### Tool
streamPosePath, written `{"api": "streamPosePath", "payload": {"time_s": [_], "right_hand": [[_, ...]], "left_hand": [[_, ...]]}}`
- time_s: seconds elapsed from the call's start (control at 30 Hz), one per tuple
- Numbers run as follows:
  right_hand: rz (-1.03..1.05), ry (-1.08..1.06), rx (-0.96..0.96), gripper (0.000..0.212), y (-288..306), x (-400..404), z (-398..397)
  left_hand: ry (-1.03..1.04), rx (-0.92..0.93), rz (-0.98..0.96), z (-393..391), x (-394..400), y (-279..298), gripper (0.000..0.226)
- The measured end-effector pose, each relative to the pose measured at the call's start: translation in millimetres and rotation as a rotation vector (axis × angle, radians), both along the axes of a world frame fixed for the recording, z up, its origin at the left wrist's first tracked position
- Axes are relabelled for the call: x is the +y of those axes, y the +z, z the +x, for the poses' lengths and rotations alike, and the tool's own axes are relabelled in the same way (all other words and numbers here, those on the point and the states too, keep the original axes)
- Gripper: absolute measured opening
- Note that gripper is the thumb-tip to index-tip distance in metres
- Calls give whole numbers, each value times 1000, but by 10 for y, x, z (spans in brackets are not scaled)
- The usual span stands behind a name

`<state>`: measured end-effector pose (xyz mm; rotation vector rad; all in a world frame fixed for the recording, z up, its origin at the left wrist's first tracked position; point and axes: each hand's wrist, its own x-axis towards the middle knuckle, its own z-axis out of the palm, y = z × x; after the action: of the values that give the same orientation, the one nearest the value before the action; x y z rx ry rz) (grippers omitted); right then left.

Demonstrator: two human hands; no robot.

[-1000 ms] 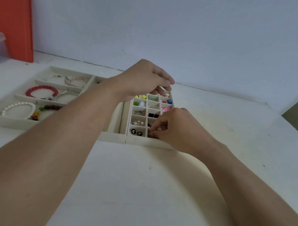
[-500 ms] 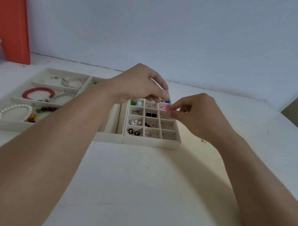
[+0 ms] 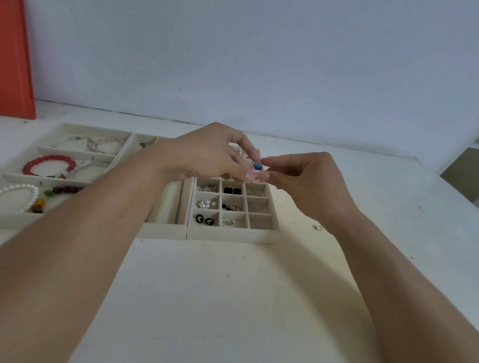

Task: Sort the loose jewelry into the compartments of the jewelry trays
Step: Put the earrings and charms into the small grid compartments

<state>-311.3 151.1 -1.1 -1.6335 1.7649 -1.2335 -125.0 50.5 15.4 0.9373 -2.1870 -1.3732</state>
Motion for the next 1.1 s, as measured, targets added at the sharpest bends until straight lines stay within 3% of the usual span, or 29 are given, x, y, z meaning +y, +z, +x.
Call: {"api": "streamPosePath", "payload": {"time_s": [0.5, 0.6, 0.93, 1.1], "right_hand": [[46, 79, 48, 1, -45, -4, 0], [48, 57, 45, 11, -61, -17, -10], [102, 70, -10, 16, -26, 15, 8], [129, 75, 9, 7, -16, 17, 2]], "left_hand": [[-6, -23, -21, 33, 0, -3, 31], [15, -10, -35, 27, 13, 0, 30], [-8, -26, -45, 36, 29, 2, 30], [12, -34, -38, 49, 8, -14, 23]]}}
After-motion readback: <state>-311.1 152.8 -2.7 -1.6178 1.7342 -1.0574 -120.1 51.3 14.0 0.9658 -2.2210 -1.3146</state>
